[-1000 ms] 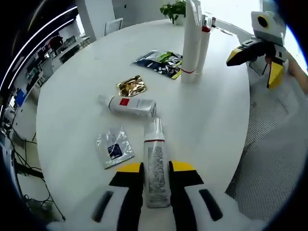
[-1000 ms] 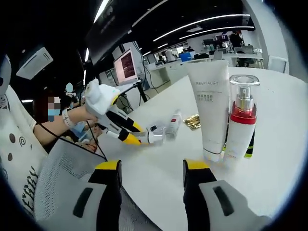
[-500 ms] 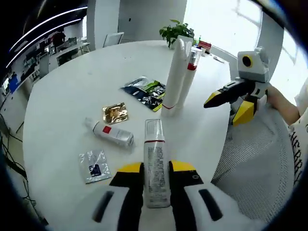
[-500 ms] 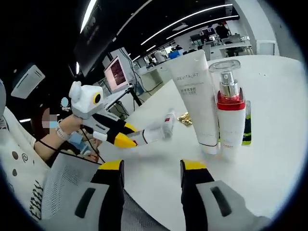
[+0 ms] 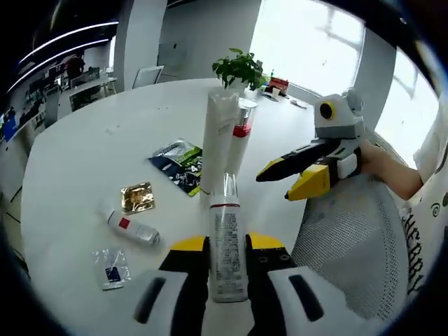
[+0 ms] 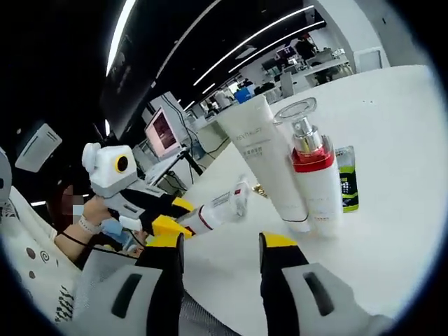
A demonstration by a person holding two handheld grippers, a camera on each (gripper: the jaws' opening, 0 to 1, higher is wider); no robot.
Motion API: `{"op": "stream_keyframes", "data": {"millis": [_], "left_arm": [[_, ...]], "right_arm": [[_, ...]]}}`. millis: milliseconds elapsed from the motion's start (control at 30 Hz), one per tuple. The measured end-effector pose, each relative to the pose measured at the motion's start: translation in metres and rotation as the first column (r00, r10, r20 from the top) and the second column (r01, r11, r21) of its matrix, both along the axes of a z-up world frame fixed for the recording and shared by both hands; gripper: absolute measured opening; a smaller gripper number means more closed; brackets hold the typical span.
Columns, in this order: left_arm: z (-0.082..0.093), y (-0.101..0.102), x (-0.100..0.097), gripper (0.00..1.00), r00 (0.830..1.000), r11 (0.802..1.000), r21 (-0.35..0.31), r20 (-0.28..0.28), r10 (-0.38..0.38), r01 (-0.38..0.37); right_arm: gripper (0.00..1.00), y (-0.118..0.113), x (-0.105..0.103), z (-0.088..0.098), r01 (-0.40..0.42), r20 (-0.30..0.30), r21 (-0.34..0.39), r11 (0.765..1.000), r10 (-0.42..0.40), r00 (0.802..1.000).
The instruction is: Arrange the skincare products in the storage area until every visible bottle or jar stands upright without overlapping.
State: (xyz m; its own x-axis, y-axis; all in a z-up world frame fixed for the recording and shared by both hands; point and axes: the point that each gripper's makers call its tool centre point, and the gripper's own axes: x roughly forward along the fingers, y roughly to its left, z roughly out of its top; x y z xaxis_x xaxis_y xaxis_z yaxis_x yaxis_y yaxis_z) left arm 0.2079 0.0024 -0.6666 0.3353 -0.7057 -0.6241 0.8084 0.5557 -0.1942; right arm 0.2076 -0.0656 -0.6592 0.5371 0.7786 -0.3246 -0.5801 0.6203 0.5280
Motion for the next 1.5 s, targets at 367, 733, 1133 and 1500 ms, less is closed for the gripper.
{"op": "stream_keyframes", "data": {"millis": [367,733,1133,1500], "left_arm": [[0.02,-0.029,-0.008,0.15,0.999,0.995,-0.098,0.023,-0.035,0.037],[0.042,-0.043,-0.016,0.15,0.997,0.98,-0.186,0.038,-0.064,0.07],[0.035,-0.053,-0.016,0.15,0.995,0.981,-0.166,0.053,-0.089,0.097],[0.014,-0.062,-0.01,0.15,0.989,0.989,-0.061,0.082,-0.127,0.132]], "right_arm": [[0.4,0.006,0.001,0.016,0.033,-0.066,0.185,0.982,-0.021,0.998],[0.36,-0.002,0.008,0.031,0.117,-0.132,0.36,0.926,-0.073,0.988],[0.23,-0.009,0.014,0.044,0.155,-0.107,0.403,0.902,-0.122,0.987],[0.21,-0.008,0.017,0.045,0.127,0.011,0.295,0.947,-0.137,0.991]]}}
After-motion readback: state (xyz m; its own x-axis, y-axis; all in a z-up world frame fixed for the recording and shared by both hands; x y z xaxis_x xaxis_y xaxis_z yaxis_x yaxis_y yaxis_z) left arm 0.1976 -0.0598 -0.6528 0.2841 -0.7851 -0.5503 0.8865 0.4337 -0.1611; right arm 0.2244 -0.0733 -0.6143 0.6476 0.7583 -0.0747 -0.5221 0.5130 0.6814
